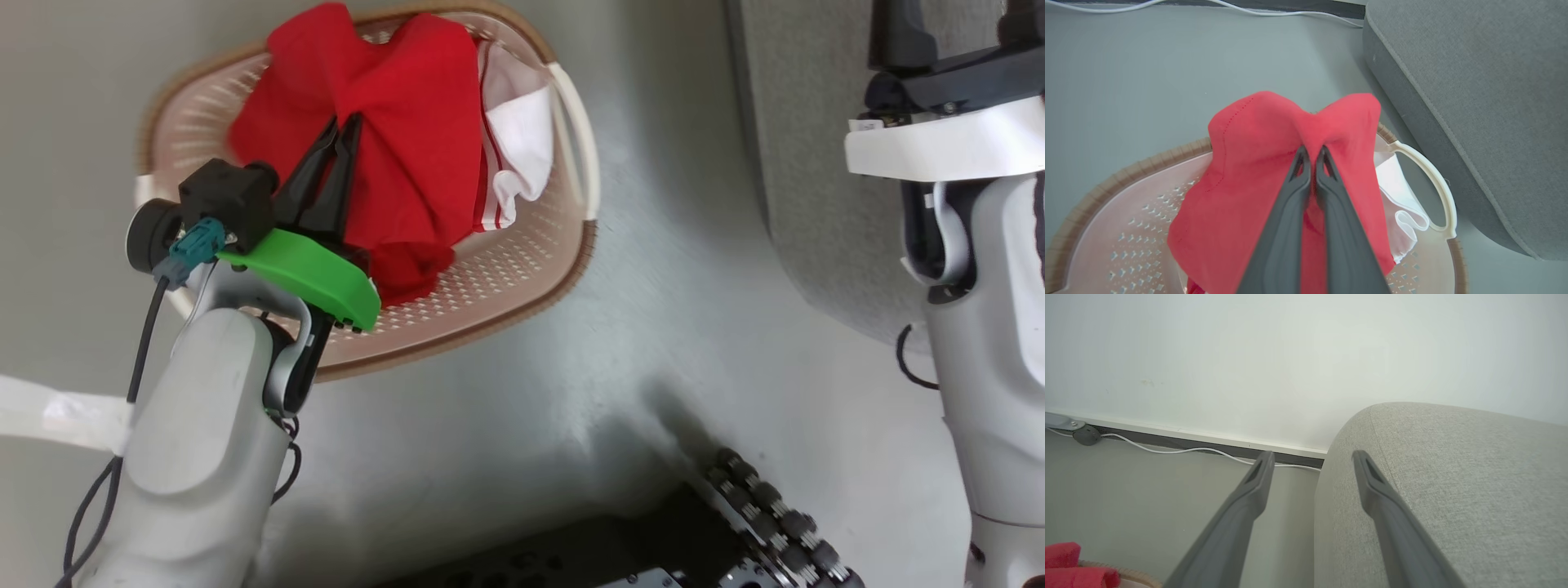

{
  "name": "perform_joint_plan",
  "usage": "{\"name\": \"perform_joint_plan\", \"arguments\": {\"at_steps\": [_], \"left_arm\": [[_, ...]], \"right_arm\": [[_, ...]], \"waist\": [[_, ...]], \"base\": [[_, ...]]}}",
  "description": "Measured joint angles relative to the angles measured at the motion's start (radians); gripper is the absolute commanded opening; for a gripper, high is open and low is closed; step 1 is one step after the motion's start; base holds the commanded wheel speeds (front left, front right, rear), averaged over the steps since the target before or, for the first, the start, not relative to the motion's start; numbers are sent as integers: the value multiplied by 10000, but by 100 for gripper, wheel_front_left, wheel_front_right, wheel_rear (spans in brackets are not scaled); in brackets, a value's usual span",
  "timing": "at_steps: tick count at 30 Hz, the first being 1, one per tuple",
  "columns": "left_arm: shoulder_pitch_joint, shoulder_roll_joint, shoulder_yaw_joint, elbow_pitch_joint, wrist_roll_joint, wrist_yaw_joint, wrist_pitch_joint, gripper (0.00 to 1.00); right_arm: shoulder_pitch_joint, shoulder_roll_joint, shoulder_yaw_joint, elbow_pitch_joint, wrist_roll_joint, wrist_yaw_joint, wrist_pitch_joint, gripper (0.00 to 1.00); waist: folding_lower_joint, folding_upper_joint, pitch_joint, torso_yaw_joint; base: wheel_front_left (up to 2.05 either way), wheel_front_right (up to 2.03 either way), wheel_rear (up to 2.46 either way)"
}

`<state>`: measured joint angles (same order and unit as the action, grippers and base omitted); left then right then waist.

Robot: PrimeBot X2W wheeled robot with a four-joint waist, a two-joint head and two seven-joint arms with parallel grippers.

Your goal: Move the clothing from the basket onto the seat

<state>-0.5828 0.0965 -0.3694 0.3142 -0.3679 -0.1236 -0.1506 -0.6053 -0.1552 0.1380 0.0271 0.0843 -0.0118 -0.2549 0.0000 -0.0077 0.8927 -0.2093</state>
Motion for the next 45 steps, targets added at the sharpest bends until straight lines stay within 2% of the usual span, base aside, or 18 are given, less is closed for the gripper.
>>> {"name": "perform_joint_plan", "arguments": {"at_steps": [6, 16, 23, 32, 37, 45], "left_arm": [[367, -163, -184, -42, -391, -6, -713, 0], [700, -155, -556, -238, -447, -8, -805, 0], [1209, 75, -502, -437, -608, -8, -888, 0], [2074, 418, -370, -591, -706, -8, -890, 0], [2437, 462, -360, -711, -922, -8, -890, 0], [3043, 637, -431, -917, -1045, -10, -773, 0]], "right_arm": [[387, -301, -188, -56, -209, 115, 0, 100], [1352, -410, -397, -54, -221, 144, 0, 100], [2060, -215, 96, 27, -157, 589, 0, 100], [2980, 50, 447, 332, -128, 790, 0, 100], [3396, 61, 813, 497, -127, 991, 0, 100], [4155, 136, 1455, 771, -127, 1135, 2, 100]], "waist": [[0, 0, -752, 752], [0, 0, -2036, 1791], [0, 0, -3154, 2328], [-1, 0, -4583, 2624], [-1, 0, -5346, 2660], [-1, 0, -6525, 2638]], "base": [[0, 0, 0], [0, 0, 0], [0, 0, 0], [0, 0, 0], [0, 0, 0], [0, 0, 0]]}}
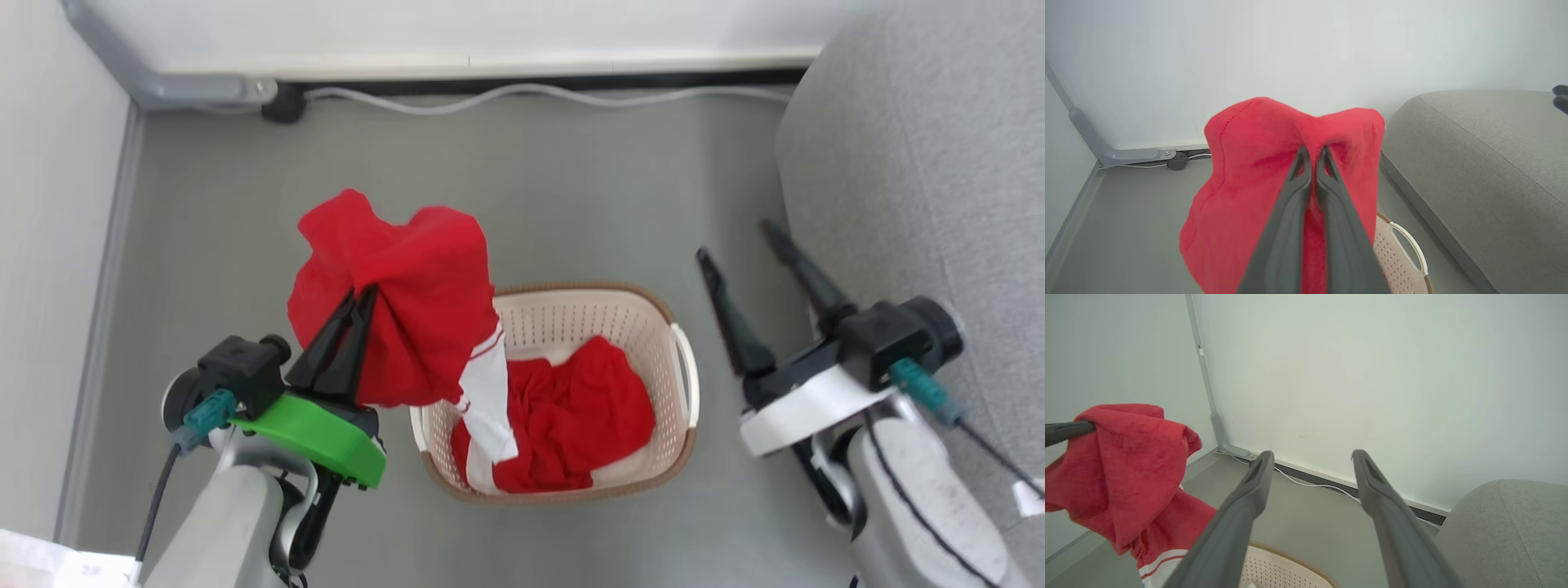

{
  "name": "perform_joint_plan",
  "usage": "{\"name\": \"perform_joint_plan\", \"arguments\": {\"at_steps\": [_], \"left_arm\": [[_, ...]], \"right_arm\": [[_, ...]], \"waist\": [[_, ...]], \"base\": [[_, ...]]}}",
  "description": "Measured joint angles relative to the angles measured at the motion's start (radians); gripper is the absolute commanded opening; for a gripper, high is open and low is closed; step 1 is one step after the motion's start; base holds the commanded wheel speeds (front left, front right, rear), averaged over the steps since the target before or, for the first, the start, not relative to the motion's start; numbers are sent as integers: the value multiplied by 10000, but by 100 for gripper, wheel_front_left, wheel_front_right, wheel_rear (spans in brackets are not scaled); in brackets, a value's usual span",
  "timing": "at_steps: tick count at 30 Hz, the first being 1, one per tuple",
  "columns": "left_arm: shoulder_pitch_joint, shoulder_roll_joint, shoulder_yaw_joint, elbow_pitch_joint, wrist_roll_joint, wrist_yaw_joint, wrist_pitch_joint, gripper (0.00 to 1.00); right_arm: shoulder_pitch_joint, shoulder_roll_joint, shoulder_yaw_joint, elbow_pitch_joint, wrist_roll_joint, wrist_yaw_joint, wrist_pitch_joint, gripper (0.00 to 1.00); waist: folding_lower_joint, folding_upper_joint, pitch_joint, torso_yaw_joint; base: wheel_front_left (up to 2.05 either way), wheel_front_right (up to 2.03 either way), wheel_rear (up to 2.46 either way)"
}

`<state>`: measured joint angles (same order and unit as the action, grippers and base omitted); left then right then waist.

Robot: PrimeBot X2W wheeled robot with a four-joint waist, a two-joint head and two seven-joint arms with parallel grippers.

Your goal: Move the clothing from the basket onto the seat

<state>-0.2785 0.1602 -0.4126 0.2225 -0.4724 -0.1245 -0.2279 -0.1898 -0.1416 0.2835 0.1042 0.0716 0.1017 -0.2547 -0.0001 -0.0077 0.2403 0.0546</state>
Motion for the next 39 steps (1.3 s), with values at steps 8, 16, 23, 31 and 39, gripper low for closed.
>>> {"name": "perform_joint_plan", "arguments": {"at_steps": [8, 16, 23, 31, 39], "left_arm": [[337, 56, -485, -424, -58, 0, 443, 0], [674, 73, -1321, -1216, -81, 0, 1035, 0], [773, 79, -2040, -2219, -180, 0, 1542, 0], [861, 82, -2819, -3106, -397, 0, 1898, 0], [900, 94, -3607, -3661, -968, 0, 2186, 0]], "right_arm": [[611, 159, 1417, 407, 88, 213, 0, 100], [1010, 328, 2704, 619, 265, 217, 0, 100], [1162, 314, 3112, 652, 418, 217, 0, 100], [1162, 314, 3536, 650, 617, 217, 0, 100], [1162, 288, 4011, 654, 1149, 217, 0, 100]], "waist": [[0, 0, -1155, -34], [-1, 0, -2268, -64], [0, 0, -2880, -78], [0, 0, -2961, -119], [0, 0, -2908, -226]], "base": [[0, 0, 0], [0, 0, 0], [0, 0, 0], [0, 0, 0], [0, 0, 0]]}}
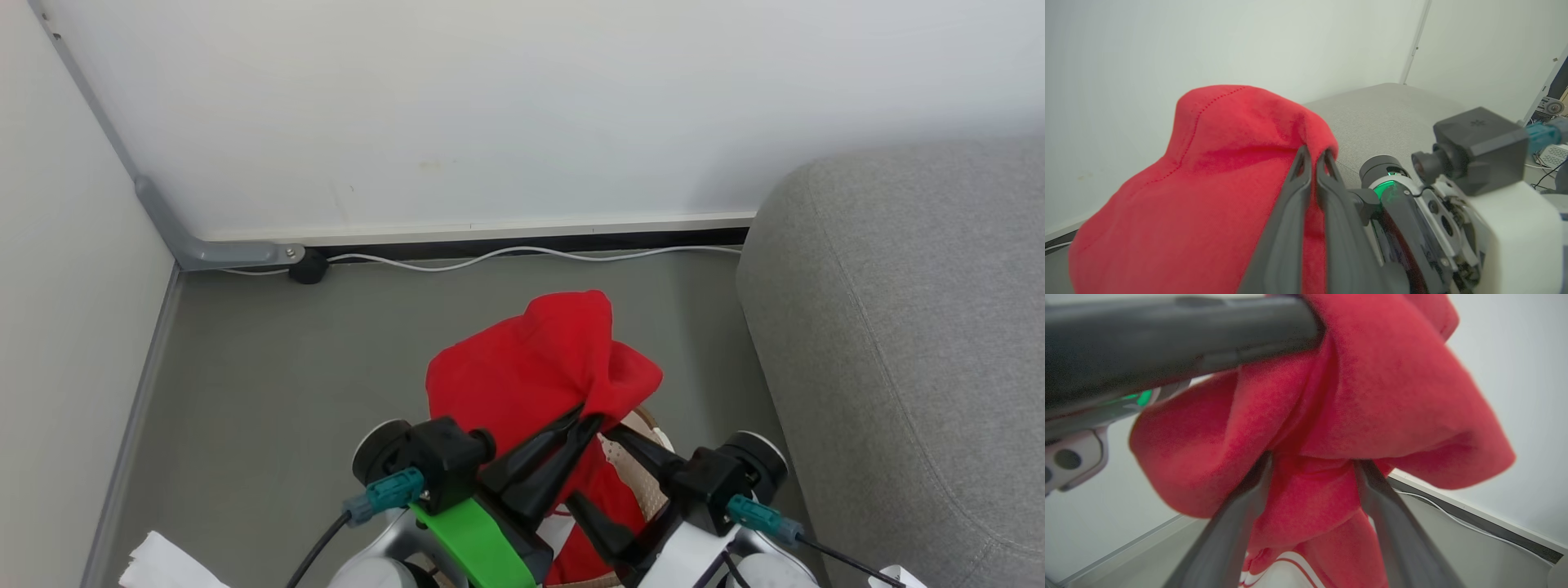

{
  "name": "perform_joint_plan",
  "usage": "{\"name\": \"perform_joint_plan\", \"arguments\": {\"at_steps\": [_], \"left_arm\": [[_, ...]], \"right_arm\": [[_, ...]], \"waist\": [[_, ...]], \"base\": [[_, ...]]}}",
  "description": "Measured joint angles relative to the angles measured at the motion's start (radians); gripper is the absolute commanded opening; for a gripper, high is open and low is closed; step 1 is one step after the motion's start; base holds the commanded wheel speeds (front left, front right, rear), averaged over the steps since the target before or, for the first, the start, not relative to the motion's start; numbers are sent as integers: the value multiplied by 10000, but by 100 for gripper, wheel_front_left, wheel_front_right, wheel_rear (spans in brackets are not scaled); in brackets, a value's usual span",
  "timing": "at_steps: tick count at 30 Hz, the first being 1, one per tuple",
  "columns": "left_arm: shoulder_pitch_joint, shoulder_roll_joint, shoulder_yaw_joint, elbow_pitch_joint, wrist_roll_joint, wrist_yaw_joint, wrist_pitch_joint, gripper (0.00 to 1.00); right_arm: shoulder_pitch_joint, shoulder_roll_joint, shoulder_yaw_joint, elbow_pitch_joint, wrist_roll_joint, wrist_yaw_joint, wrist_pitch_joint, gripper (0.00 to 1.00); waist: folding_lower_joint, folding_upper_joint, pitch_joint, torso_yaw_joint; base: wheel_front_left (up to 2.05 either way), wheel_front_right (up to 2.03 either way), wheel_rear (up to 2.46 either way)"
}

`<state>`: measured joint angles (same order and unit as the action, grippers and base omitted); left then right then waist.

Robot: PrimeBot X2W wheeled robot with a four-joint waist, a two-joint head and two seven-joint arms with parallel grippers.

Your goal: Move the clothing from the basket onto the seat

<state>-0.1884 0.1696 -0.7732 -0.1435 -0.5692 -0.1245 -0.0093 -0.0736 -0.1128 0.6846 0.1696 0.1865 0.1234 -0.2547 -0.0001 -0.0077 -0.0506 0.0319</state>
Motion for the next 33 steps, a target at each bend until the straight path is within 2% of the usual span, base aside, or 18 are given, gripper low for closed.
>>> {"name": "perform_joint_plan", "arguments": {"at_steps": [5, 11, 12, 13, 15, 23, 25, 26, 28, 29, 33], "left_arm": [[97, 165, 171, 12, -186, 0, 61, 0], [101, 305, 4, -36, -389, 0, 188, 0], [101, 311, -10, -56, -428, 0, 192, 0], [101, 324, -13, -82, -441, 0, 236, 0], [103, 357, -33, -115, -449, 0, 274, 0], [163, 431, 59, -157, -543, 0, 307, 2], [240, 485, 247, -186, -543, 6, 286, 27], [268, 527, 313, -201, -543, 15, 257, 35], [284, 589, 416, -213, -543, 25, 242, 81], [292, 600, 474, -213, -543, 31, 184, 100], [360, 696, 591, -150, -514, 205, 125, 100]], "right_arm": [[-12, -61, 441, -12, 186, 0, 0, 100], [-81, -226, 443, -15, 378, 10, 0, 100], [-97, -234, 449, -15, 449, 10, 0, 97], [-106, -242, 458, -13, 531, 10, 0, 60], [-107, -268, 491, 2, 667, 10, 0, 0], [-144, -405, 790, 36, 1135, 10, 0, 0], [-261, -420, 982, 21, 1220, 10, 2, 0], [-290, -428, 995, 6, 1233, 10, 2, 0], [-330, -472, 966, -23, 1243, 10, 2, 0], [-362, -500, 940, -38, 1248, 12, 2, 0], [-505, -644, 608, -211, 1319, 10, 2, 0]], "waist": [[0, 0, 31, -78], [0, 0, 72, -152], [0, 0, 78, -163], [0, 0, 84, -174], [0, 0, 92, -193], [0, 0, 125, -261], [0, 0, 139, -320], [0, 0, 151, -359], [0, 0, 179, -455], [0, 0, 192, -509], [0, 0, 239, -795]], "base": [[0, 0, 0], [0, 0, 0], [0, 0, 0], [0, 0, 0], [0, 0, 0], [0, 0, 0], [0, 0, 0], [0, 0, 0], [0, 0, 0], [0, 0, 0], [0, 0, 0]]}}
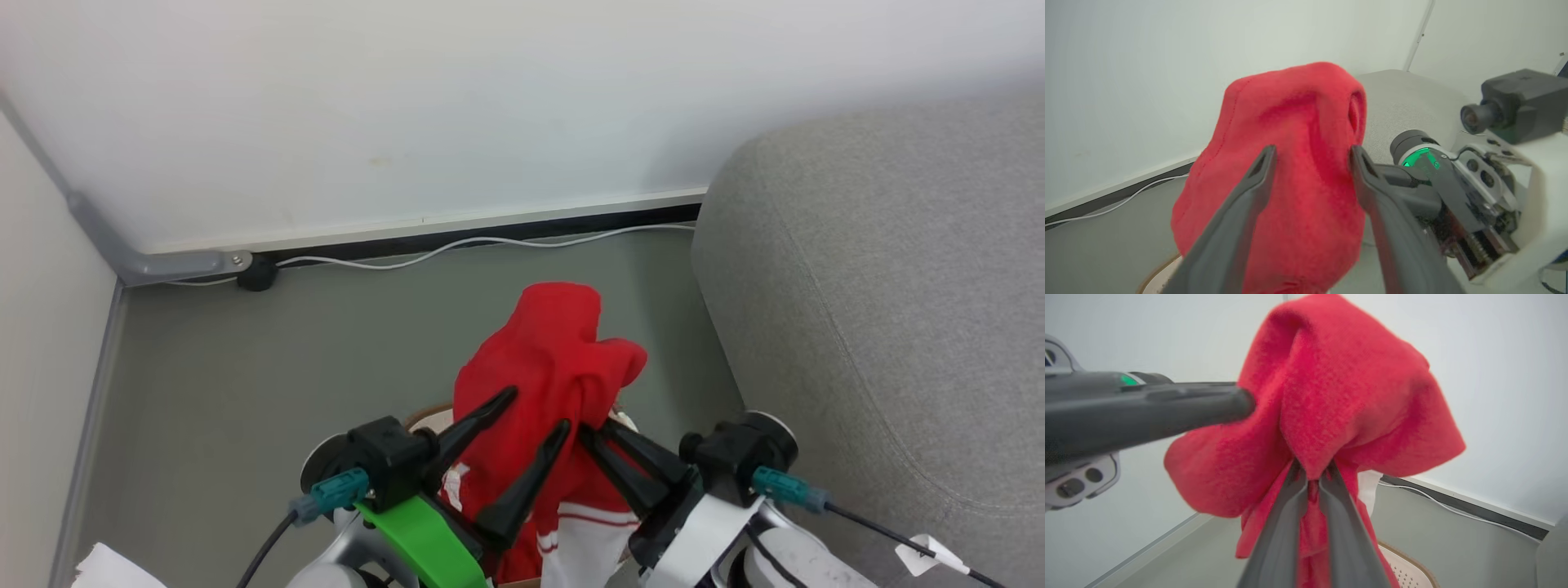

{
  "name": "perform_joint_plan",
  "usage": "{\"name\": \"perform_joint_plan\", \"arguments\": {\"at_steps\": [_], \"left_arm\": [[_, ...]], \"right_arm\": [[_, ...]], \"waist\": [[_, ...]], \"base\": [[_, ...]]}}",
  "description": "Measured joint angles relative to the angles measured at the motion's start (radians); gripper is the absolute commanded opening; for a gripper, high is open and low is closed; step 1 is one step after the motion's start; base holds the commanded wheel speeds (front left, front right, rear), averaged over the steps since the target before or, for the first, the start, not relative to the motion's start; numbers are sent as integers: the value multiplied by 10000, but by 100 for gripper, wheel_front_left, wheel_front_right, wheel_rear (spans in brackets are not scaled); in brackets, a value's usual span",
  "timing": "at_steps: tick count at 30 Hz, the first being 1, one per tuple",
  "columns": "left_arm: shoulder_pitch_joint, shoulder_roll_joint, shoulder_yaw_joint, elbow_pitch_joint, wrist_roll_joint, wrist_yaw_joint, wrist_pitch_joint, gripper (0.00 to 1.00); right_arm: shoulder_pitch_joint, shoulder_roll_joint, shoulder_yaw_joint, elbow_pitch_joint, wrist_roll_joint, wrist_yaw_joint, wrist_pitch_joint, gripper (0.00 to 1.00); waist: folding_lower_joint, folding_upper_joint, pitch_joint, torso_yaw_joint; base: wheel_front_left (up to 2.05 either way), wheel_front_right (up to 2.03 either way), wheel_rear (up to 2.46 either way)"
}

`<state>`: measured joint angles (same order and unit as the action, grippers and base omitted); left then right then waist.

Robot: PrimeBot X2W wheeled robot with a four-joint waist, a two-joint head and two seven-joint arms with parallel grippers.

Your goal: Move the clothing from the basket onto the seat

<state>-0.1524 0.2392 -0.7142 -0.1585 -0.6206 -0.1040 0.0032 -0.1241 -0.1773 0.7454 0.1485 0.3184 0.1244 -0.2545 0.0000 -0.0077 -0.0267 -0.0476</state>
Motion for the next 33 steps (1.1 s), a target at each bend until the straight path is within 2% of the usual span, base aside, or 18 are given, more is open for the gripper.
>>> {"name": "perform_joint_plan", "arguments": {"at_steps": [7, 19, 25, 28, 33], "left_arm": [[199, 42, -138, 136, 198, 29, -186, 100], [135, -247, -798, 249, 268, -19, -228, 100], [27, -301, -727, 244, 349, -25, -320, 100], [23, -282, -571, 150, 451, 123, -360, 100], [-2, -380, -608, 23, 623, 265, -280, 100]], "right_arm": [[-67, -274, -765, -353, 0, -38, 0, 0], [364, -771, -1831, -1103, -4, -825, 0, 0], [514, -769, -1954, -1323, 2, -821, 0, 0], [486, -746, -2004, -1440, 63, -731, 0, 0], [54, -759, -2853, -1499, 520, -723, 0, 0]], "waist": [[0, 0, 110, -721], [0, 0, 430, -2289], [0, 0, 651, -3114], [0, 0, 813, -3518], [0, 0, 1324, -3970]], "base": [[0, 0, 0], [0, 0, 0], [0, 0, 0], [0, 0, 0], [0, 0, 0]]}}
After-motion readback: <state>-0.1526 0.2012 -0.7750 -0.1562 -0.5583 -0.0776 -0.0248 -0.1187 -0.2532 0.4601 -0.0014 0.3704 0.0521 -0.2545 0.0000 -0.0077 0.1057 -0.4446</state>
